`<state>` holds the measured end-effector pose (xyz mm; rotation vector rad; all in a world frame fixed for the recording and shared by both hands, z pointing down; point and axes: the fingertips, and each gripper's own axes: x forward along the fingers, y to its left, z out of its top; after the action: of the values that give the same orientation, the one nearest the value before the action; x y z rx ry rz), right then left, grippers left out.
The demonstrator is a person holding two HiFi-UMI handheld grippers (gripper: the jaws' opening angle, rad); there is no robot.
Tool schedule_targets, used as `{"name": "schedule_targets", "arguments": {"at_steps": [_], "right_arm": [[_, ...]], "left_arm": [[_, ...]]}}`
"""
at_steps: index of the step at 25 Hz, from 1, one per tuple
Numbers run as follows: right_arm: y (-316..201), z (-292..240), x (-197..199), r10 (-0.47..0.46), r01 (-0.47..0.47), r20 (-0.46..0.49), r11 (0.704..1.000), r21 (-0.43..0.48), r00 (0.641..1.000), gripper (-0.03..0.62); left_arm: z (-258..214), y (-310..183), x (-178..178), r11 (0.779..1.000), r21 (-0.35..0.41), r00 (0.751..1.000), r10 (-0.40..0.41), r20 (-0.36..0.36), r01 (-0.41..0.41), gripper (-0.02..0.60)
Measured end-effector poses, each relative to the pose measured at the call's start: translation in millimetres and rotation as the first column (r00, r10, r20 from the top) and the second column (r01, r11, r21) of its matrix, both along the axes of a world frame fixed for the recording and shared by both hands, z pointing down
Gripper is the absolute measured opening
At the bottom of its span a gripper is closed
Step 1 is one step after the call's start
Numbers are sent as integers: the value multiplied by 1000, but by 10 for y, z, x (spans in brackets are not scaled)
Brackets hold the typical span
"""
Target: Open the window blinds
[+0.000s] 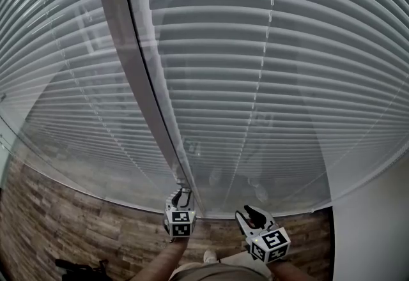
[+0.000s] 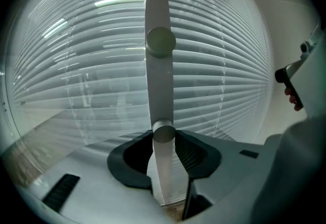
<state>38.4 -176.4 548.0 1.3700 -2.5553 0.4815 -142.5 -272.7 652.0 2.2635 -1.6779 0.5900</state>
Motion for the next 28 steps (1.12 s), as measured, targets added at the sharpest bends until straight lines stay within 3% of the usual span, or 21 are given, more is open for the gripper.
{"name": "schedule_targets", "arguments": {"at_steps": [17,21,25,28], "right_arm": [[42,17,-1,-1,1,2,1000,1,1000,121],[56,13,-5,-1,1,5,1000,2,1000,121],[65,-5,-10,-2,2,4,1000,5,1000,121],[61,1,-3,-2,2,5,1000,6,1000,121]], "left_arm": [[-10,-2,-24,997,-63,968,-63,-242,50,146],[-8,7,-22,992,-99,939,-103,-330,74,143],[9,16,-16,985,-153,884,-146,-444,86,140],[10,9,-14,984,-155,877,-147,-457,84,140]]}}
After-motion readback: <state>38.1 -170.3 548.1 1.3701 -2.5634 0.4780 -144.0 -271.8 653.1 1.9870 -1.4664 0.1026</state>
